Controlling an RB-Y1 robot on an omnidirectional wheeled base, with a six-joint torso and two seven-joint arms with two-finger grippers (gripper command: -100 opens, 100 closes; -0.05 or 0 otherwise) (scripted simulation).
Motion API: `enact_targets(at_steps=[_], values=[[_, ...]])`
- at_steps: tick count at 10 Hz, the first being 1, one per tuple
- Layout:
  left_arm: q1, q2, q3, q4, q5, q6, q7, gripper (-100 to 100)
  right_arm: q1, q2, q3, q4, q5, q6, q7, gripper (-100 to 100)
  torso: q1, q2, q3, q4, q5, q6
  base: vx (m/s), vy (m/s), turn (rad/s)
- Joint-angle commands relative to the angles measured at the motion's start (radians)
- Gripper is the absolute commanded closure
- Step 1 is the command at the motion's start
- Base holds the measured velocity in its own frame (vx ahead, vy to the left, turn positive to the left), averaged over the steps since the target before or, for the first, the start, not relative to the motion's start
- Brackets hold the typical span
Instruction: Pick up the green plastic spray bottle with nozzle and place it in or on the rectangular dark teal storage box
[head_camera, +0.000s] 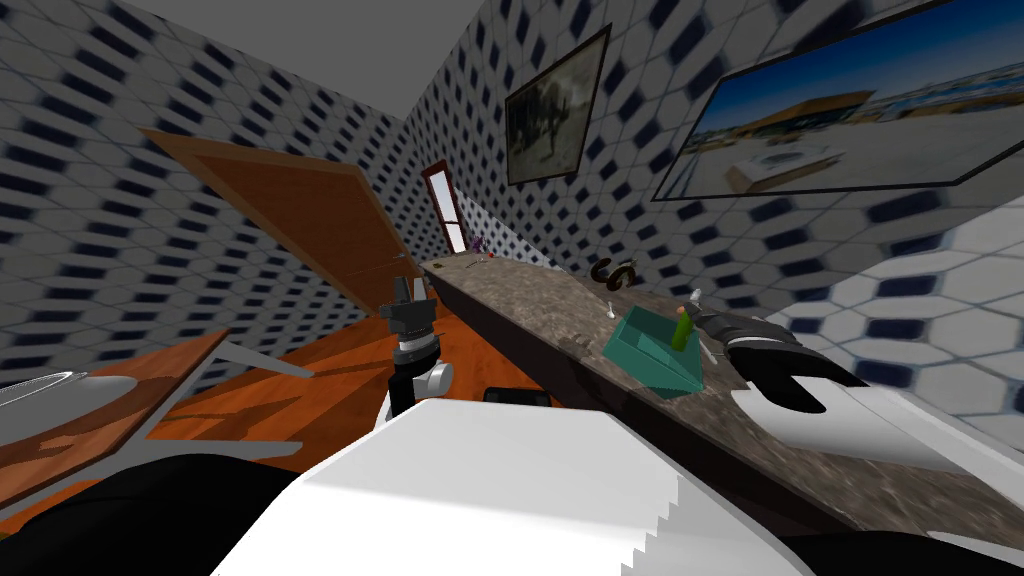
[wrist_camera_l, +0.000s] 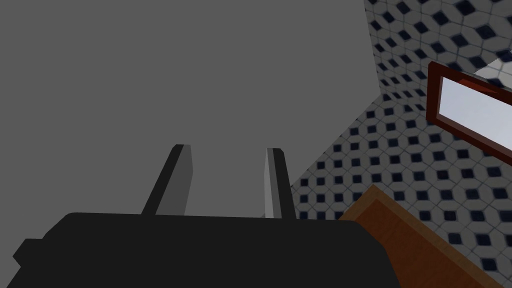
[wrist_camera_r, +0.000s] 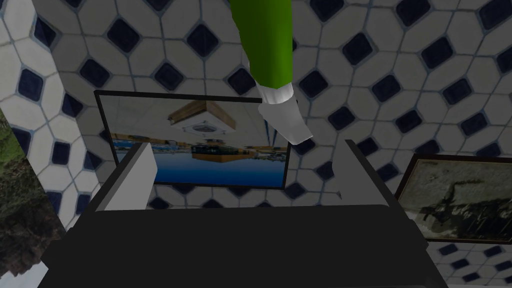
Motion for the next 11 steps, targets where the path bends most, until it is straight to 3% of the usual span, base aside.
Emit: enact_targets(at_steps=[1,6,7,8,11], values=[[0.0,0.0,0.0,0.0,0.0,0.0,0.0,0,0.019,-0.018,-0.016,-0.04,-0.021,0.033,-0.003,-100,0.0,0.0,0.0,0.0,0.0,0.0,0.036,-0.037,-0.038],[0.0,0.0,0.0,0.0,0.0,0.0,0.0,0,0.076,-0.078,-0.069,-0.158,-0.092,0.126,-0.013,-100,0.0,0.0,0.0,0.0,0.0,0.0,0.024,-0.031,-0.039],[0.0,0.0,0.0,0.0,0.0,0.0,0.0,0,0.062,-0.075,-0.058,-0.138,-0.083,0.114,-0.012,-100,0.002,0.001,0.0,0.0,0.0,0.0,0.0,0.0,0.0],[0.0,0.0,0.0,0.0,0.0,0.0,0.0,0,0.062,-0.076,-0.059,-0.14,-0.084,0.118,-0.013,0,0.002,0.002,0.001,0.0,0.0,0.0,0.0,0.0,0.0],[0.0,0.0,0.0,0.0,0.0,0.0,0.0,0,0.062,-0.076,-0.059,-0.14,-0.084,0.118,-0.013,0,0.003,0.002,0.001,0.0,0.0,0.0,0.0,0.0,0.0]])
